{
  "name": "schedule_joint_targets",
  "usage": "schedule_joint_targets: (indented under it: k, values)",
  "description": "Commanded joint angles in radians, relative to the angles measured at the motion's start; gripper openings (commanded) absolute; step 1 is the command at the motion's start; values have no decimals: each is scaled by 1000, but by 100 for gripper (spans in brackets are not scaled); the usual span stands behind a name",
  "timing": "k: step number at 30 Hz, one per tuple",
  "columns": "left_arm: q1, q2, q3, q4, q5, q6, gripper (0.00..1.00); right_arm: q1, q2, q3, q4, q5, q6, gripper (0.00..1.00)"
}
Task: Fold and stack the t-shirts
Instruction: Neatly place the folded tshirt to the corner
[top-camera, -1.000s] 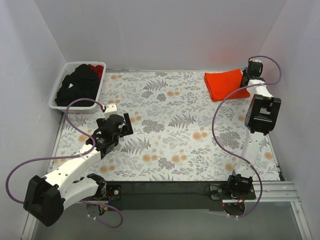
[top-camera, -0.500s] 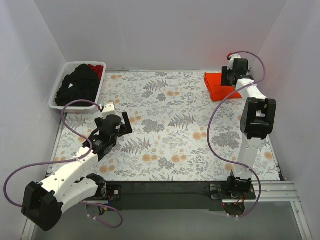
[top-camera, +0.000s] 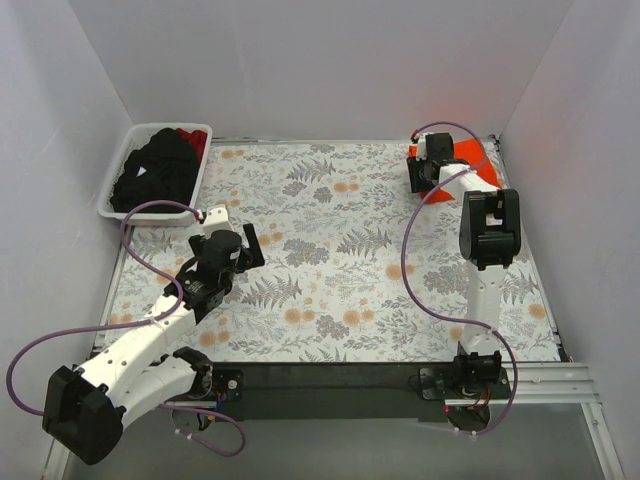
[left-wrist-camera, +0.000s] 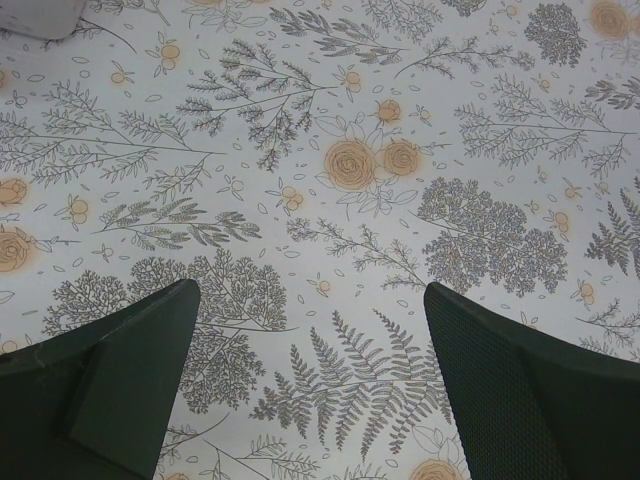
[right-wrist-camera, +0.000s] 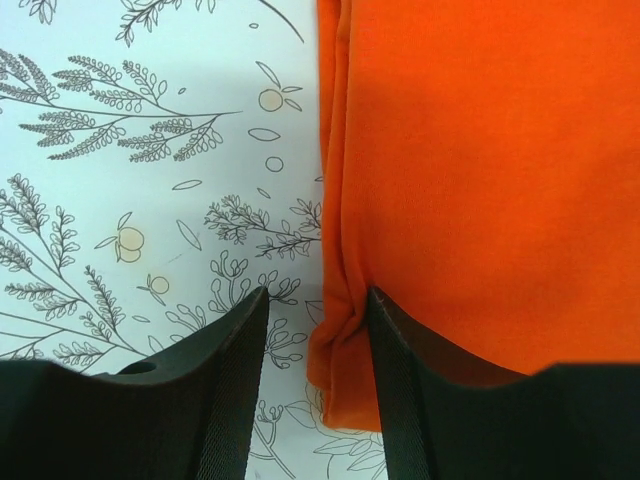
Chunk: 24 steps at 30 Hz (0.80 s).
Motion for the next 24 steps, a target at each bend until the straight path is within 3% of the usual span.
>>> schedule_joint_targets:
  k: [1, 8, 11, 12, 14, 24]
  values:
    - [5, -16, -11, 2, -13, -5, 95, 17, 20, 55, -43, 96, -35, 50]
    - [5, -6, -11, 1, -13, -6, 95, 25, 58, 55, -43, 270, -87, 38]
    - [5, 2, -9, 2, -13, -6, 95, 25, 81, 78, -38, 327, -130, 23]
    - [7, 8, -8, 2, -15, -8, 95, 25, 95, 86, -34, 354, -142, 10]
    - [5, 17, -6, 1, -16, -8, 95, 24, 110, 104, -23, 389, -182, 1]
    - [5, 76, 0, -7, -19, -17, 95, 15, 234, 288, 52, 506, -272, 1]
